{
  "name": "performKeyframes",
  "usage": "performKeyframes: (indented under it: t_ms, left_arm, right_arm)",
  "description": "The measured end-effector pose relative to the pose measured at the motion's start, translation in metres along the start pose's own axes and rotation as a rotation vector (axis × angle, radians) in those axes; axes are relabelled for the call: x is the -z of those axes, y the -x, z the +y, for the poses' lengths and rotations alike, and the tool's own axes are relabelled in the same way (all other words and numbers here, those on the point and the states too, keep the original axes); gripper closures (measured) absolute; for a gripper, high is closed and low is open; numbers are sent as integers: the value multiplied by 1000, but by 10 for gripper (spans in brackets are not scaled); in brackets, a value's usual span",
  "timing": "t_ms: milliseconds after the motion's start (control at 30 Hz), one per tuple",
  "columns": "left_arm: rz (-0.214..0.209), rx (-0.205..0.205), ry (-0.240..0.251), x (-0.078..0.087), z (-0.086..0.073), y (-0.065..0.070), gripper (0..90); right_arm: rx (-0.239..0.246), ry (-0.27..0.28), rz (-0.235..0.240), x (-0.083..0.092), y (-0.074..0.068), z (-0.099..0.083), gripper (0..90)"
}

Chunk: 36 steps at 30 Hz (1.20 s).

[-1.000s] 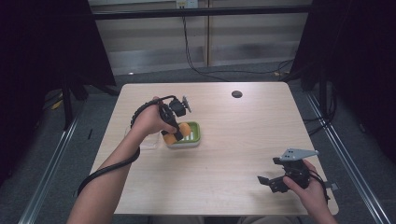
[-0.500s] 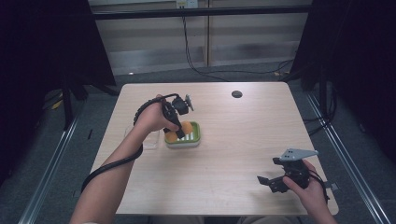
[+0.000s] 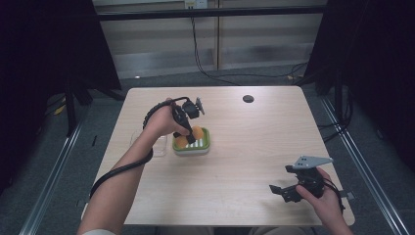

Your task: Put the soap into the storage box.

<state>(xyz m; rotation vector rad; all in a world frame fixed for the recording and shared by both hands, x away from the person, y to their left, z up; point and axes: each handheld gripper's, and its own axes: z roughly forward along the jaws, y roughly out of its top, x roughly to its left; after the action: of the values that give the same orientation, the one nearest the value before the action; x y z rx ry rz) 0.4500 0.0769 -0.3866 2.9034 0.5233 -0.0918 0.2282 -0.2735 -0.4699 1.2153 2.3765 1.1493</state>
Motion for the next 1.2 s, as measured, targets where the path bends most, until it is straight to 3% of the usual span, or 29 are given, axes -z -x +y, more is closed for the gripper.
performKeyframes:
  t_ms: [500, 533, 600, 667, 833, 900, 933, 1067, 1100, 1200]
  left_arm:
    - [-4, 8, 14, -7, 2, -7, 501]
    - [-5, -14, -5, -6, 3, -8, 501]
    - [-19, 4, 0, -7, 3, -8, 501]
    - [-17, -8, -5, -7, 4, -10, 501]
    - [-16, 10, 5, -10, 5, -12, 501]
    - [-11, -7, -5, -10, 6, -15, 501]
    - [-9, 13, 8, -12, 6, -13, 501]
    - [-16, -13, -12, -13, 8, -16, 500]
    - [-18, 8, 0, -14, 8, -15, 501]
    - [-19, -3, -3, -15, 9, -17, 500]
  right_arm:
    - [6, -1, 5, -2, -2, 0, 28]
    - [7, -1, 5, -2, -2, 0, 28]
    - [8, 0, 5, -2, -2, 0, 28]
    - [9, 0, 5, -2, -1, 0, 28]
    - [9, 0, 6, -2, -2, 0, 28]
    - [7, -2, 9, -2, -2, 1, 28]
    - [7, -3, 10, -2, -2, 1, 28]
    - [10, -1, 10, -2, -2, 1, 28]
    - [12, 1, 9, -2, -2, 1, 28]
    - [11, 0, 10, -2, -2, 1, 28]
